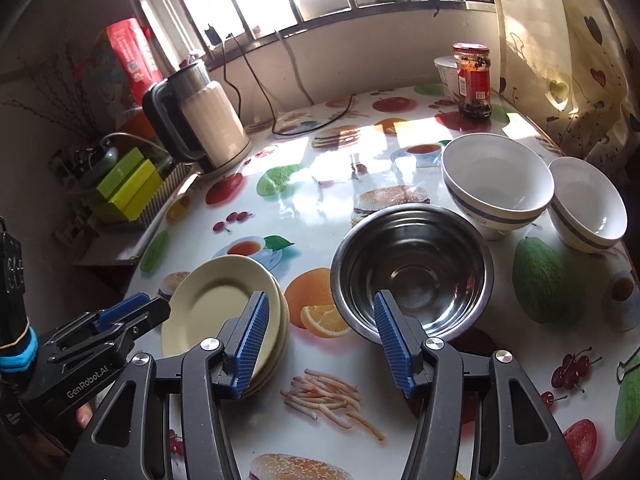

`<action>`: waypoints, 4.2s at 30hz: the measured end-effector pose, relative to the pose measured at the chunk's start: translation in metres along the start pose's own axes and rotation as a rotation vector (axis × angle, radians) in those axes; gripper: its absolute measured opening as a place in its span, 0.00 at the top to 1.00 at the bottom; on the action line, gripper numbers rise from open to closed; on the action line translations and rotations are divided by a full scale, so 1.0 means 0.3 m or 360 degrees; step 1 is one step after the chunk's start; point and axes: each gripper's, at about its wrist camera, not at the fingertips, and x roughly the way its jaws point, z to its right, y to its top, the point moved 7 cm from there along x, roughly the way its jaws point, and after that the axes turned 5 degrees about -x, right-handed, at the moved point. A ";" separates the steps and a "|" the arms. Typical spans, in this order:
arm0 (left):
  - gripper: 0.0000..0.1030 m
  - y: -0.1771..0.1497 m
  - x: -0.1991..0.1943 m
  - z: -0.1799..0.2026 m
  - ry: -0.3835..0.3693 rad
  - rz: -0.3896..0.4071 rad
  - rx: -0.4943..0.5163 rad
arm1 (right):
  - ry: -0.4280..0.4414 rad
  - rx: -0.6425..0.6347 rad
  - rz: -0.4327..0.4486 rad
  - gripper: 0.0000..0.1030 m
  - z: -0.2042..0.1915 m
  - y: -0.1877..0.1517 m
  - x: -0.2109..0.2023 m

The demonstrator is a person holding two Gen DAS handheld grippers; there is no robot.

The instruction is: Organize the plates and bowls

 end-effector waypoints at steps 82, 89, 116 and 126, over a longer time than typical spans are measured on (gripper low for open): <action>0.85 -0.076 0.300 0.503 -0.0423 -0.0439 0.0238 | -0.0224 0.0329 -0.0057 0.88 0.478 -0.131 -0.036; 0.85 -0.097 0.290 0.529 -0.0433 -0.0451 0.0263 | -0.0243 0.0349 -0.0054 0.88 0.497 -0.152 -0.061; 0.82 0.223 0.327 0.592 -0.0502 -0.0272 0.0208 | -0.0210 0.0387 0.0082 0.72 0.551 0.088 -0.063; 0.82 0.293 0.424 0.657 -0.0521 -0.0324 0.0227 | -0.0211 0.0434 0.0042 0.72 0.584 0.139 0.016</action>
